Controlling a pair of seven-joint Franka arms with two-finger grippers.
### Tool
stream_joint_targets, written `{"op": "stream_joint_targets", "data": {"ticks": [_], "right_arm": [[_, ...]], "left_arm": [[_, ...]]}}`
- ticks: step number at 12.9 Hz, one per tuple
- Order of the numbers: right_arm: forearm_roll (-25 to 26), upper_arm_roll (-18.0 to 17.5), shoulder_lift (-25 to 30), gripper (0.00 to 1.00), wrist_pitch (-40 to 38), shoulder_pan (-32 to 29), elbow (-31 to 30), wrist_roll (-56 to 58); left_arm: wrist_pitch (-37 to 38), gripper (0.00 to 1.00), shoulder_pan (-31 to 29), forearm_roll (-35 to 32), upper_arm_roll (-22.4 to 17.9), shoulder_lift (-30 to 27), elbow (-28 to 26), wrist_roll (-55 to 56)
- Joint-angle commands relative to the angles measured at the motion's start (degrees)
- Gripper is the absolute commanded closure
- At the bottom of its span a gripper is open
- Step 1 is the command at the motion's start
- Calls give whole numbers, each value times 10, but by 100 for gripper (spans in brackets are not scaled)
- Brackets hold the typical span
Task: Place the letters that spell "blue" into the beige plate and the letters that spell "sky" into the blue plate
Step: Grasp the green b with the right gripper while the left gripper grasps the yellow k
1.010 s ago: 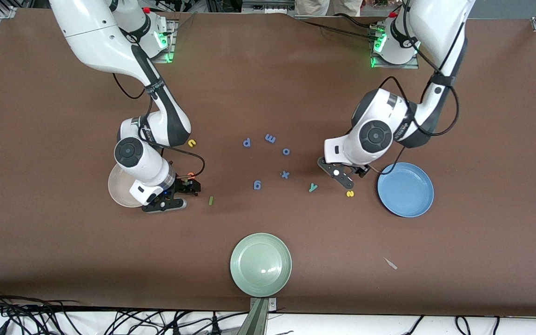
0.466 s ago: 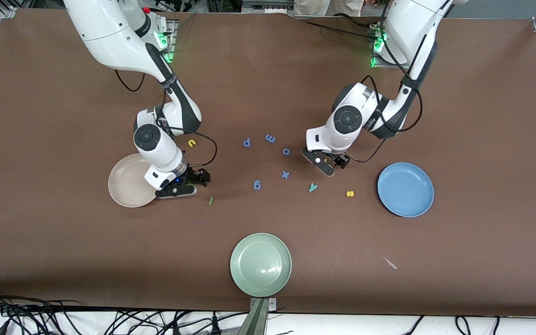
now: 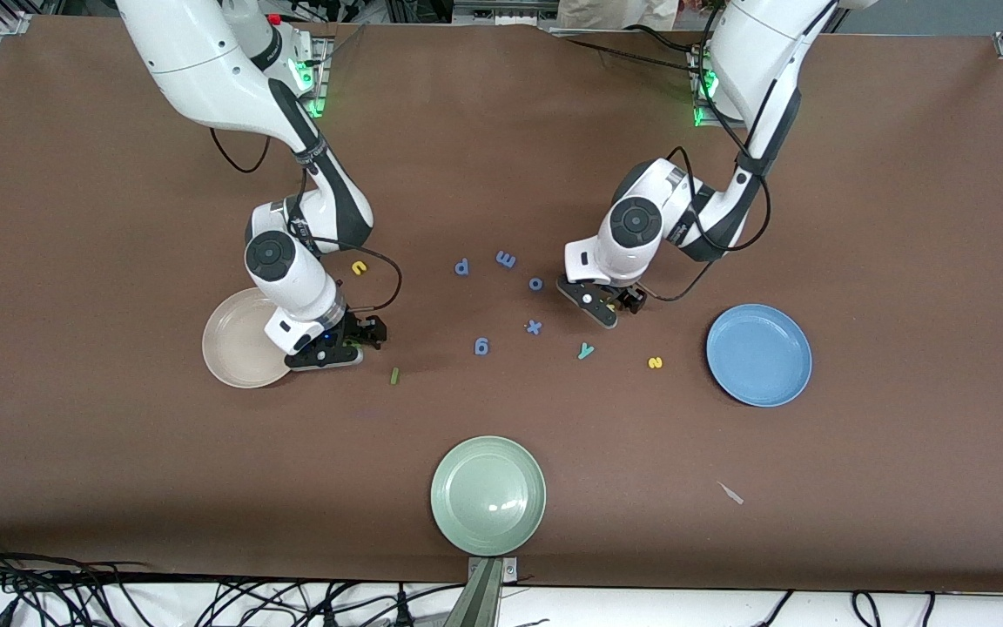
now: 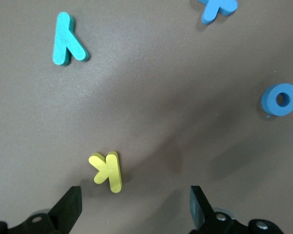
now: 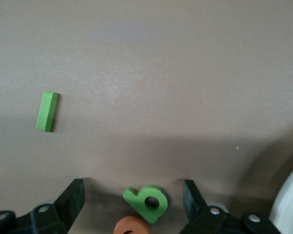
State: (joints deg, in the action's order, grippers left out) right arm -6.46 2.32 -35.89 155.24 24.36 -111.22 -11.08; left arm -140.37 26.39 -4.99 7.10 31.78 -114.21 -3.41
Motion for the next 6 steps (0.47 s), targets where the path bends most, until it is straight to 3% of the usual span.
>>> {"op": "stream_joint_targets", "data": {"ticks": [1, 4, 6], "right_arm": [[7, 1, 21, 28, 3, 1, -35, -3], [7, 1, 24, 53, 2, 1, -38, 6], [7, 1, 24, 59, 2, 1, -38, 7]], "left_arm": [[-13, 10, 6, -37, -5, 3, 1, 26], [-24, 15, 2, -54, -7, 12, 9, 26], [-31, 32, 3, -54, -7, 14, 9, 27]]}}
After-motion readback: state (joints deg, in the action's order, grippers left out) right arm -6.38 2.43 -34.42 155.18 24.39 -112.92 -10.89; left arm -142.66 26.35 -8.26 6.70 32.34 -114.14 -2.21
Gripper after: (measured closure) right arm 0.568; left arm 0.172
